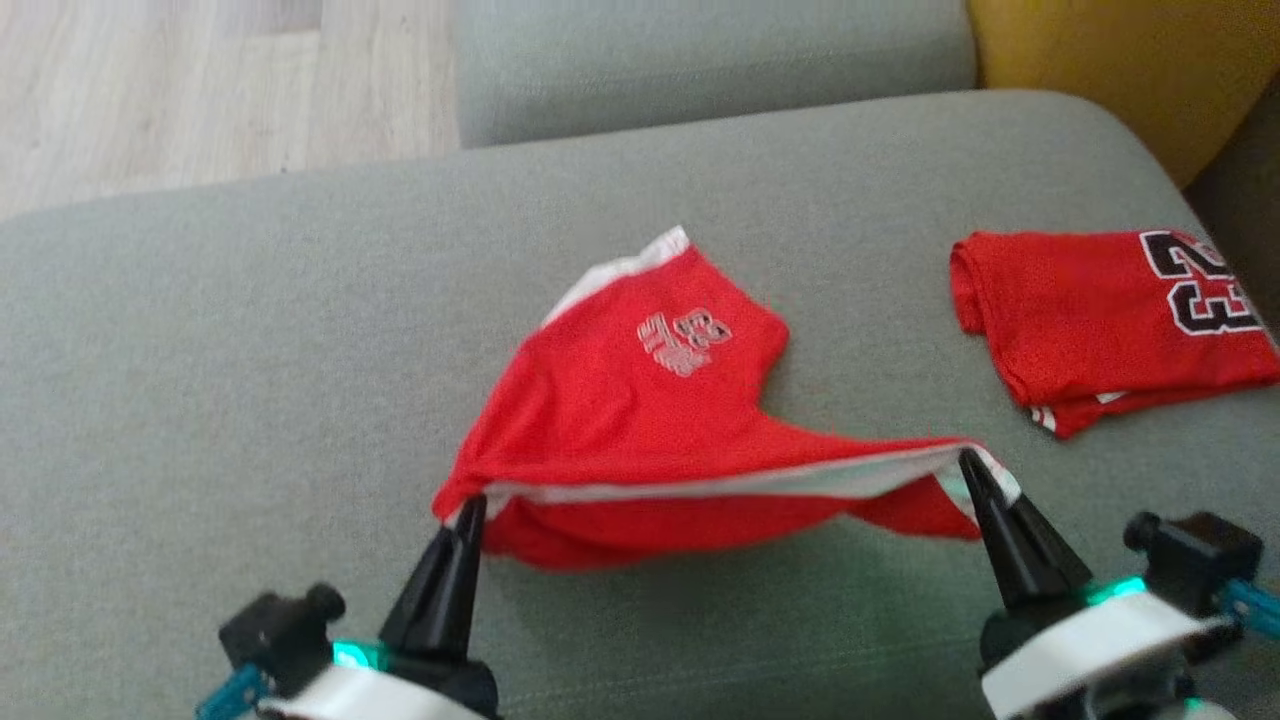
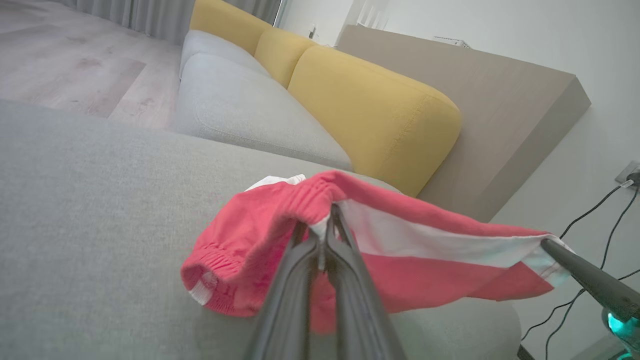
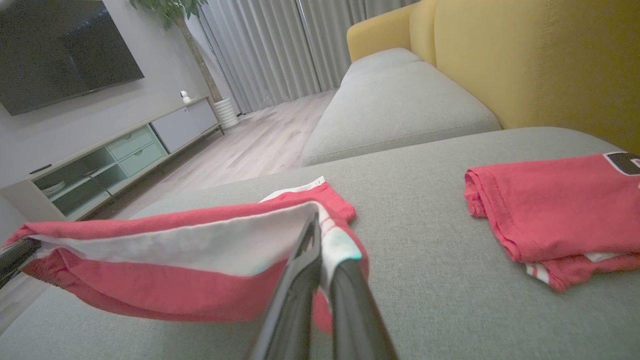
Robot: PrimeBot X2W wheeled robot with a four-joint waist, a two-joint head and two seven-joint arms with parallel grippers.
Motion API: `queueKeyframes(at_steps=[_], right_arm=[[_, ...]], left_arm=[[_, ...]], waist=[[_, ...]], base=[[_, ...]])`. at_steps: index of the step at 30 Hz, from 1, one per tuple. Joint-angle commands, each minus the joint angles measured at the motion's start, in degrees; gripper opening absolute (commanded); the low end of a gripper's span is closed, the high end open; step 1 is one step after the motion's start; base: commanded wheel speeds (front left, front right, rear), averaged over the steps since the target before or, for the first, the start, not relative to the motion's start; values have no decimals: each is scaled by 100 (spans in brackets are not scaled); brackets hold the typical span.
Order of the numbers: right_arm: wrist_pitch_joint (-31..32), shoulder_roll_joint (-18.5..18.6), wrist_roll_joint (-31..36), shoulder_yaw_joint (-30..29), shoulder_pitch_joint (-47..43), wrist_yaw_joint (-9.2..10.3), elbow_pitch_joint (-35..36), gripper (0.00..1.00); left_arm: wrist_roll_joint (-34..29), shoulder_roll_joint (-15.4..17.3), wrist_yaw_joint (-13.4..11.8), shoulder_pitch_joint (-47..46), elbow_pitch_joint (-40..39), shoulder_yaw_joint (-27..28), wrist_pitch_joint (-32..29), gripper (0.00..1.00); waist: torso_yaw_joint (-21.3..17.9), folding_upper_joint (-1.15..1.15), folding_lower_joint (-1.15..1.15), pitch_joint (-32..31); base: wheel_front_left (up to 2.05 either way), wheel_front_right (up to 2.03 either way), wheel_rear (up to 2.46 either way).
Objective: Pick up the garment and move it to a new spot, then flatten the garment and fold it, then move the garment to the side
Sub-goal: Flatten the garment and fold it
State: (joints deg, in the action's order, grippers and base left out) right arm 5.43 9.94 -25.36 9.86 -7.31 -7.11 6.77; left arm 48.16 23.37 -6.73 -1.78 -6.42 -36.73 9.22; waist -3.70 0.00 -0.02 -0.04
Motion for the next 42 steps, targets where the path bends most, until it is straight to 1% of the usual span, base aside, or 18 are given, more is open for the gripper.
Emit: queueKeyframes(at_steps=[1,2,3,5,7,10,17,20,24,31,35,40,41,42], right_arm=[[246,-57,129,-53,-13,-37,603,0],[246,-57,129,-53,-13,-37,603,0],[449,-107,231,-154,-136,-37,834,0],[589,-149,269,-208,-106,-37,925,0],[724,-94,312,-180,62,-37,862,0],[877,49,276,-83,511,-37,575,0],[1166,559,1,282,2080,-37,-504,0],[1325,776,-171,570,2785,-37,-1056,0],[1459,970,-411,926,3634,-37,-1785,0],[1466,1115,-666,1485,4824,-37,-3022,0],[1461,1154,-796,1883,5286,-37,-3677,0],[1332,1178,-1039,2420,5671,-37,-4237,0],[1295,1185,-1093,2522,5738,-37,-4325,7],[1253,1192,-1152,2617,5800,-37,-4409,34]], left_arm=[[84,129,-123,-9,-385,222,36,0],[84,129,-123,-9,-385,222,36,0],[127,97,-197,148,-510,161,0,0],[167,40,-259,214,-533,128,-24,0],[208,-32,-270,205,-487,99,-45,0],[312,-179,-244,105,-342,88,-75,0],[661,-610,-104,-430,308,264,-82,0],[787,-827,-39,-720,650,295,-122,0],[921,-1131,73,-1137,1111,290,-191,0],[1094,-1566,311,-1823,1909,217,-373,0],[1106,-1710,440,-2109,2279,116,-444,0],[1121,-1813,513,-2299,2556,63,-421,0],[1126,-1824,512,-2321,2594,54,-429,0],[1143,-1835,504,-2333,2631,43,-455,0]], waist=[[22,0,2,-25],[22,0,2,-25],[70,0,2,24],[139,0,2,119],[207,0,2,230],[327,0,2,428],[742,0,2,909],[946,0,2,1108],[1234,0,2,1353],[1599,0,2,1649],[1719,0,2,1731],[1787,0,2,1761],[1793,0,2,1763],[1797,0,2,1761]], base=[[0,0,0],[0,0,0],[0,0,0],[0,0,0],[0,0,0],[0,0,0],[0,0,0],[0,0,0],[0,0,0],[0,0,0],[0,0,0],[0,0,0],[0,0,0],[0,0,0]])
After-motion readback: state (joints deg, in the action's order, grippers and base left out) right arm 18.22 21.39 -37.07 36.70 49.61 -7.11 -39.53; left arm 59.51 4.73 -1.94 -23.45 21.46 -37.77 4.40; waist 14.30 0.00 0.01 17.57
